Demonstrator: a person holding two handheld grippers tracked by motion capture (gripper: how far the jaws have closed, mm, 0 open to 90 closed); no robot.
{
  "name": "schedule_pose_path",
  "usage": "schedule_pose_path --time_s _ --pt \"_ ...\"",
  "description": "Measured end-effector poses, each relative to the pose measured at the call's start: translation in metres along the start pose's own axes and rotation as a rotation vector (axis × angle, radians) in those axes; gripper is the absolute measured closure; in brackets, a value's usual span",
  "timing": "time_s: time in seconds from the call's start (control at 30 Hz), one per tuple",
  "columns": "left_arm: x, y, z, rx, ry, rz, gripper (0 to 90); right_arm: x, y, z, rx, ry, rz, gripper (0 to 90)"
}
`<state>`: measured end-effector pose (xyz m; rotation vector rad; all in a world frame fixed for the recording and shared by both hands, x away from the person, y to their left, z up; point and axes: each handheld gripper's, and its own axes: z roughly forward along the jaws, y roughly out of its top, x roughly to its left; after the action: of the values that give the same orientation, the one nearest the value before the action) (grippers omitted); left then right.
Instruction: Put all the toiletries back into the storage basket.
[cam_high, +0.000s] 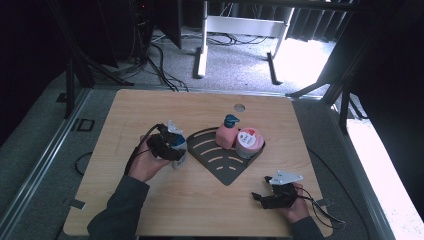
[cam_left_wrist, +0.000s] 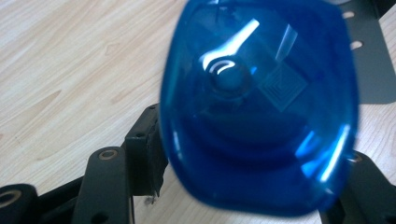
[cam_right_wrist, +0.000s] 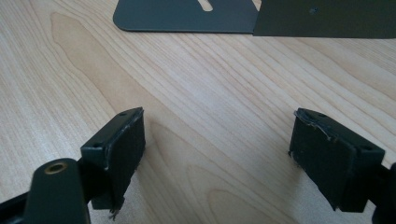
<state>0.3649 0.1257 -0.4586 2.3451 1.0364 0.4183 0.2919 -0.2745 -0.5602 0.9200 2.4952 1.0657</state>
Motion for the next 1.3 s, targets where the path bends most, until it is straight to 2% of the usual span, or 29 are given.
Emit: schedule_pose_path --time_s 0.33,0.7,1.03,1.3 --pt "-0.003 0.001 0.008 0.057 -0.002 0.026 42.3 0.000 0.000 0.000 0.000 0.000 0.000 17.9" --pt "-0.004 0.002 0.016 0.095 -0.005 0.036 43.0 0.000 0.000 0.000 0.000 0.001 0.000 17.9" --pt "-0.005 0.003 0.018 0.094 -0.010 0.030 43.7 0.000 0.000 0.000 0.000 0.001 -0.001 17.9" --pt "-0.005 0.006 0.015 0.067 0.001 0.015 42.4 0.000 0.000 0.000 0.000 0.001 -0.001 17.9"
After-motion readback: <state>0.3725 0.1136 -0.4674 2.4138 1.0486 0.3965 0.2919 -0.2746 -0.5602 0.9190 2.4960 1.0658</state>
